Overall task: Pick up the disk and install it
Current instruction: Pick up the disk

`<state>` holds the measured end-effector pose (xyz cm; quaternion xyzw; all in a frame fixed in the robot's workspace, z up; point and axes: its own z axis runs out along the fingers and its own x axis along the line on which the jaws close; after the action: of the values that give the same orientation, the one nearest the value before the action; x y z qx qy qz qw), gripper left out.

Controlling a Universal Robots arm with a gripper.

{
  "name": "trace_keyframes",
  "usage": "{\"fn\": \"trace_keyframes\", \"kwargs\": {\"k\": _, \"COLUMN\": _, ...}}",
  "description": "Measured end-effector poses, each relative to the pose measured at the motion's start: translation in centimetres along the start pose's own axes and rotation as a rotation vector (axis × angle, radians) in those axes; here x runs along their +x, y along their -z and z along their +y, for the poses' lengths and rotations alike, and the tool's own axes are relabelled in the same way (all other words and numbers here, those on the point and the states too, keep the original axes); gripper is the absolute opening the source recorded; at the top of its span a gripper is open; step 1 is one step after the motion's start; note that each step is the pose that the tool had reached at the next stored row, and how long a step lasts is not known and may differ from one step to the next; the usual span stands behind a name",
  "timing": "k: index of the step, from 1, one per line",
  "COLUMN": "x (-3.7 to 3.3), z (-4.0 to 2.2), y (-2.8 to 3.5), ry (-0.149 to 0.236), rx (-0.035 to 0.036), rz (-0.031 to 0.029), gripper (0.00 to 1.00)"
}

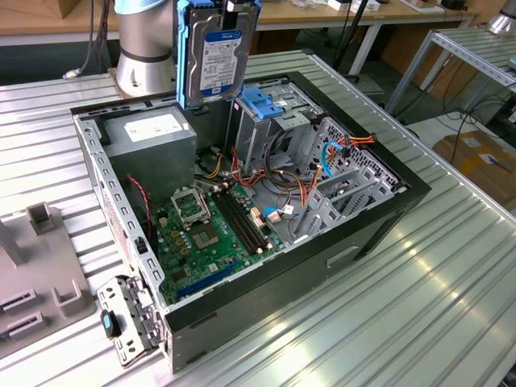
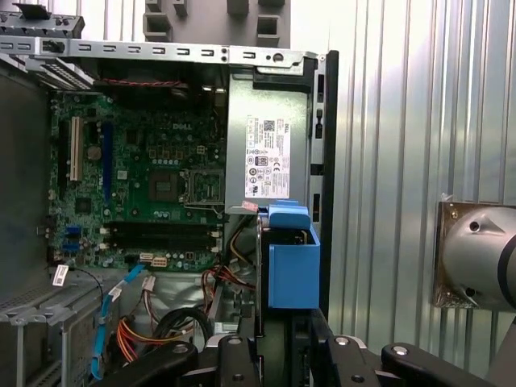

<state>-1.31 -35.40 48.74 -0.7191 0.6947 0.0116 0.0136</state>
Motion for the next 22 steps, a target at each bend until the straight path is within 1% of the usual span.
{"fn": "trace_keyframes", "kwargs": {"k": 9, "x": 0.02, "z": -0.45, "y": 0.00, "ry": 0.000, "rx": 0.0000, "rz": 0.0000, "gripper": 0.35}}
{"fn": "trace_keyframes", "kwargs": {"k": 11, "x": 0.02, "z": -0.64, "y": 0.00, "ry": 0.000, "rx": 0.0000, "rz": 0.0000, "gripper": 0.35}}
{"fn": "trace_keyframes", "kwargs": {"k": 15, "x": 0.04, "z": -1.28, "y": 0.00, "ry": 0.000, "rx": 0.0000, "rz": 0.0001, "gripper": 0.35}}
{"fn": "trace_keyframes", "kwargs": {"k": 22, "x": 0.06, "z": -1.88, "y": 0.00, "ry": 0.000, "rx": -0.0001, "rz": 0.0001, "gripper": 0.35}}
